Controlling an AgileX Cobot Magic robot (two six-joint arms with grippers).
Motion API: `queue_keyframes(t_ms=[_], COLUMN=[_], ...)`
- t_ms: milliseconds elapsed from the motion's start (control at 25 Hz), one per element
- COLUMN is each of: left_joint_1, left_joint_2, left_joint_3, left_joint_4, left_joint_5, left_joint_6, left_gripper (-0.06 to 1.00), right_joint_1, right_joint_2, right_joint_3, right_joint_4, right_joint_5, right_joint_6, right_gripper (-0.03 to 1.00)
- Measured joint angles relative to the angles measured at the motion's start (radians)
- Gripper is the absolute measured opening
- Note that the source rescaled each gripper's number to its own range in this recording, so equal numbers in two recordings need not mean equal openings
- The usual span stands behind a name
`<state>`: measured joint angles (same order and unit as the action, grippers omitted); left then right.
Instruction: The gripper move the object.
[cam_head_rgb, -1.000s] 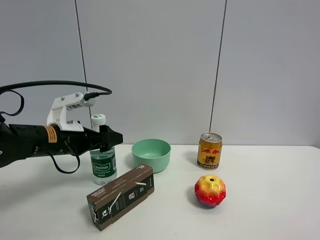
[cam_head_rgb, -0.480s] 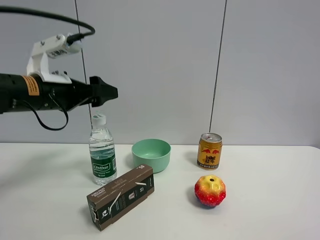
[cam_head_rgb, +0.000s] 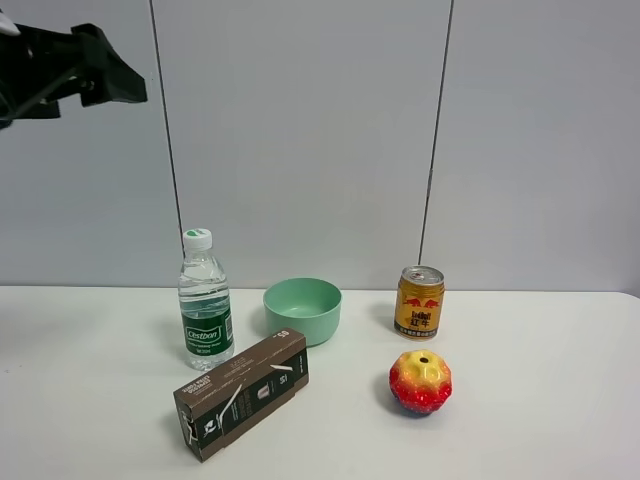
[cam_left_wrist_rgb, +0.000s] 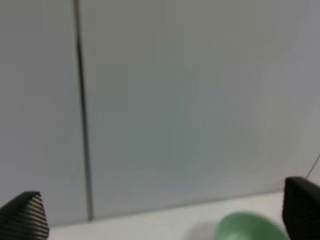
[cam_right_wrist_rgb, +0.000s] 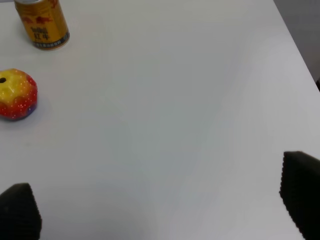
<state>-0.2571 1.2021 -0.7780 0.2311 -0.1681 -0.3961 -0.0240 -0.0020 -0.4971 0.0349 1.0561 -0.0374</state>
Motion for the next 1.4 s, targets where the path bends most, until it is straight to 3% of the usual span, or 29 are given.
queue_keyframes(t_ms=[160, 360, 520, 760, 960, 1400], left_joint_1=[0.008, 0.017, 0.017, 0.017, 0.017, 0.017], left_joint_2=[-0.103, -0.233, -0.349, -0.53, -0.703, -1.069], left_joint_3=[0.0, 0.0, 0.0, 0.0, 0.0, -0.001], left_joint_4=[-0.068, -0.039, -0.065, -0.231, -0.292, -0.309], left_joint_5=[0.226, 0.476, 0.621, 0.868, 1.11, 1.292], left_joint_6=[0.192, 0.419, 0.536, 0.566, 0.589, 0.594], left_gripper=[1.0, 1.0, 1.0, 1.0, 1.0, 1.0], right_joint_1=[0.0, 0.0, 0.0, 0.0, 0.0, 0.0], right_joint_2=[0.0, 0.0, 0.0, 0.0, 0.0, 0.0], right_joint_3=[0.0, 0.0, 0.0, 0.0, 0.0, 0.0], right_joint_4=[0.0, 0.0, 0.0, 0.0, 0.0, 0.0], right_joint_5=[0.0, 0.0, 0.0, 0.0, 0.0, 0.0], right_joint_6=[0.0, 0.0, 0.0, 0.0, 0.0, 0.0], right_gripper=[1.0, 1.0, 1.0, 1.0, 1.0, 1.0])
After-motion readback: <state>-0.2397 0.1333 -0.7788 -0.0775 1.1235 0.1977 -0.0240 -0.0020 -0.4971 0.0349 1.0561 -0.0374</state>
